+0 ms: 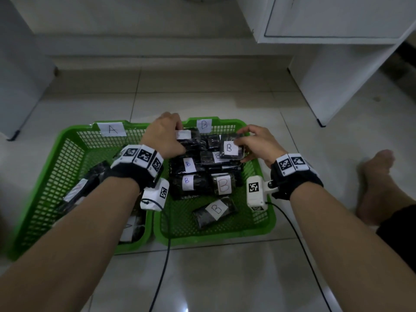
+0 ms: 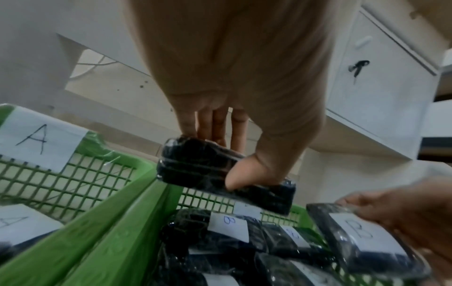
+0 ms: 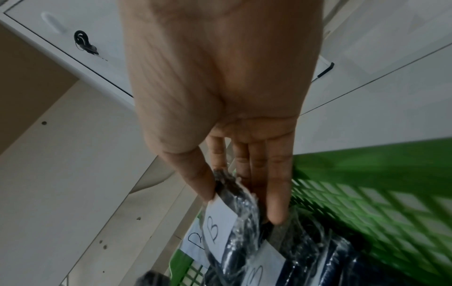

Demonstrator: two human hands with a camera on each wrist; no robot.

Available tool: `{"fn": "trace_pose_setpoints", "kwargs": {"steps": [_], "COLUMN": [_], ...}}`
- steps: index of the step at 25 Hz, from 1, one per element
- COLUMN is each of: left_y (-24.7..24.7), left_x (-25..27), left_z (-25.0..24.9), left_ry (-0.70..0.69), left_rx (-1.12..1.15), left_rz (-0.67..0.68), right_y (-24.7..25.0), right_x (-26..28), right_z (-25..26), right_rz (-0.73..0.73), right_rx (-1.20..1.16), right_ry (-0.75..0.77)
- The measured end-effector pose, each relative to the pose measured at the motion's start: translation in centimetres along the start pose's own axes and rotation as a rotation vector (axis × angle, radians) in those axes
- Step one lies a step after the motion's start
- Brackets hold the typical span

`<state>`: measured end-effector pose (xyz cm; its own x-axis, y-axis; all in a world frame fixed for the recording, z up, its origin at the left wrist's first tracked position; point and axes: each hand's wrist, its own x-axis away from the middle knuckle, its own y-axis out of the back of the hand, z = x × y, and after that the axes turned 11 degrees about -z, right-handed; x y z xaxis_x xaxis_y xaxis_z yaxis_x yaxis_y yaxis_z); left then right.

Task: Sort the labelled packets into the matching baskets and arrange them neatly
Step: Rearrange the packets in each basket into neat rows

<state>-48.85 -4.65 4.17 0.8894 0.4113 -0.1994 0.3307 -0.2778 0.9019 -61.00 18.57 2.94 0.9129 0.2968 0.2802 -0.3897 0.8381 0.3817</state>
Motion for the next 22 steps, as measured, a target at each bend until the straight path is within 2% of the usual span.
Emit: {"fn": "trace_pose_setpoints", "kwargs": {"steps": [4,8,10,13,15,18,20,22], "left_y": [-2.2,-2.9,-2.7,-1.9,-1.7,-2.9,-3.8,-4.0], "left_x": [0.8,0.6,0.4,0.0,-0.2,0.4,0.9,0.9], "left_z": [-0.8,-1.1,-1.0,-0.8,-1.3,-1.7,-1.5,-1.2], "left_ry": [-0.103,-0.089,-0.08,-0.018,-0.03,-0.044,0.007,0.038], "left_rx": [-0.228,-0.195,-0.158,-0.054,-0.046,-0.137,-0.179,-0.186], "left_rz": [0.163,0.177,0.151,0.028,0.01,0.168,0.28,0.319], "right_y": [0.2,0.5,0.5,0.5,0.5,0.4,0.5,0.9], "right_x": [0.2,0.0,-0.1,-0.5,-0.7,-0.7,-0.8,-0.9], "right_z": [-0.5,-0.7,-0.8,-1.0,-1.2,-1.2,-1.5,-1.9], "right_rz": [0.009,0.014,0.013,-0.002,-0.016,-0.025,-0.031,-0.039], "right_rx": [-0.018,-0.051,-0.074,-0.109,-0.122,-0.139,-0.185,-0.254], "right_ry": [-0.003,-0.022,-0.024,-0.048,-0.061,-0.065,-0.067,-0.081]}}
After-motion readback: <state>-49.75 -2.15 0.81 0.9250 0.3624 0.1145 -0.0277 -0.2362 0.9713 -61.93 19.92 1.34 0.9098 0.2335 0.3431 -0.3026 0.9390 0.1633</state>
